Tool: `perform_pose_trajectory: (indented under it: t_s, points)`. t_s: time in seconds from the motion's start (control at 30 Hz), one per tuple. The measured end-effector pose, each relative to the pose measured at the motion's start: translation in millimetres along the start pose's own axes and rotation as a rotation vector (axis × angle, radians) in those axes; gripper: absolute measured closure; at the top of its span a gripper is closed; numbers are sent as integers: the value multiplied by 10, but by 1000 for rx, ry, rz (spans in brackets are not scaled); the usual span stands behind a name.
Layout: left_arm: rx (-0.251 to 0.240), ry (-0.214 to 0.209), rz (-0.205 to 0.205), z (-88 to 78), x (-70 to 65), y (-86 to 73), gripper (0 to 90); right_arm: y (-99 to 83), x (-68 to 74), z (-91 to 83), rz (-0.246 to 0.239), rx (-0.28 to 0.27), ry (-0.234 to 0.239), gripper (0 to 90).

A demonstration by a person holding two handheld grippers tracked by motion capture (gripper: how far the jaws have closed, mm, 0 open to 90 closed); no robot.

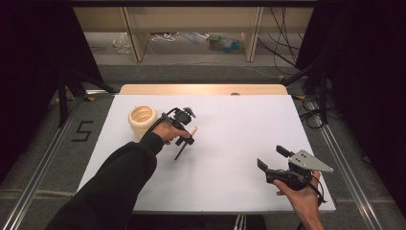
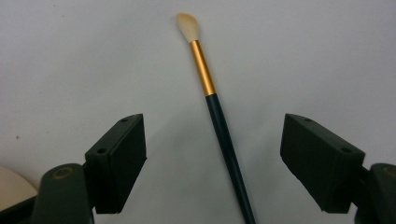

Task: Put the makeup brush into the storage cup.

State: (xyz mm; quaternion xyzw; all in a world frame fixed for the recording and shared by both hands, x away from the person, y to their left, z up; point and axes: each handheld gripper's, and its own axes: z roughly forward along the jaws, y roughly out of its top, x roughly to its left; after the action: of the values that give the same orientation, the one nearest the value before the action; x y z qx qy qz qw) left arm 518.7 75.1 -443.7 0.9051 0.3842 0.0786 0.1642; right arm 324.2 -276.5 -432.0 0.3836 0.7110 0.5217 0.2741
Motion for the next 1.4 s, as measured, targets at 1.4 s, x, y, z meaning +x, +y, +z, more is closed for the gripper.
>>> perform_pose_trajectory:
  t_s: [1.4]
  points:
    - [113,-46,-42,155,17,65,476,0,1,-1,1,2,6,164]
